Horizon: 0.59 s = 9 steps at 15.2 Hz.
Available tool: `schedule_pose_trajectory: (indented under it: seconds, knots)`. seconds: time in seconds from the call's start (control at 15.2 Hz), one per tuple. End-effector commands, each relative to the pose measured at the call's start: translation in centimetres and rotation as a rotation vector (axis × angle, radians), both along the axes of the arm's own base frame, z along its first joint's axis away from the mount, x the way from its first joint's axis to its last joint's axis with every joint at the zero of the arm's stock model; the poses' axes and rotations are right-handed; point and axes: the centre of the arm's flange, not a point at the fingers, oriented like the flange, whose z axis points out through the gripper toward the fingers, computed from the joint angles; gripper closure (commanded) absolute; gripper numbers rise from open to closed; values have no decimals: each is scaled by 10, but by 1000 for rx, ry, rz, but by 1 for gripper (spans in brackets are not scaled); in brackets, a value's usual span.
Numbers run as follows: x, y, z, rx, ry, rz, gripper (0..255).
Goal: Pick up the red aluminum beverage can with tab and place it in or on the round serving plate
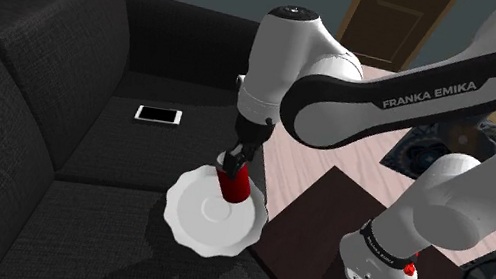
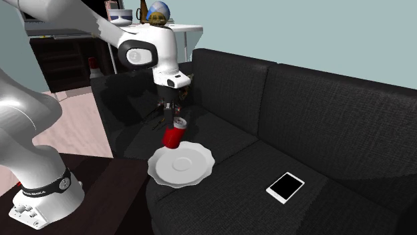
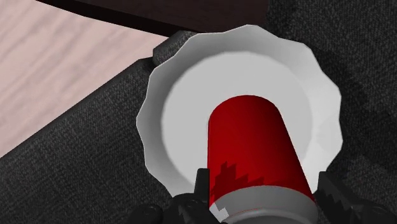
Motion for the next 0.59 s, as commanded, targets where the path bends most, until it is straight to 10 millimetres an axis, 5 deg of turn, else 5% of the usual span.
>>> schedule_pose_trajectory:
  seconds: [0.0, 0.53]
  knots:
    - [0, 0, -10, 0, 0, 0, 255]
    - [0, 0, -52, 0, 0, 0, 255]
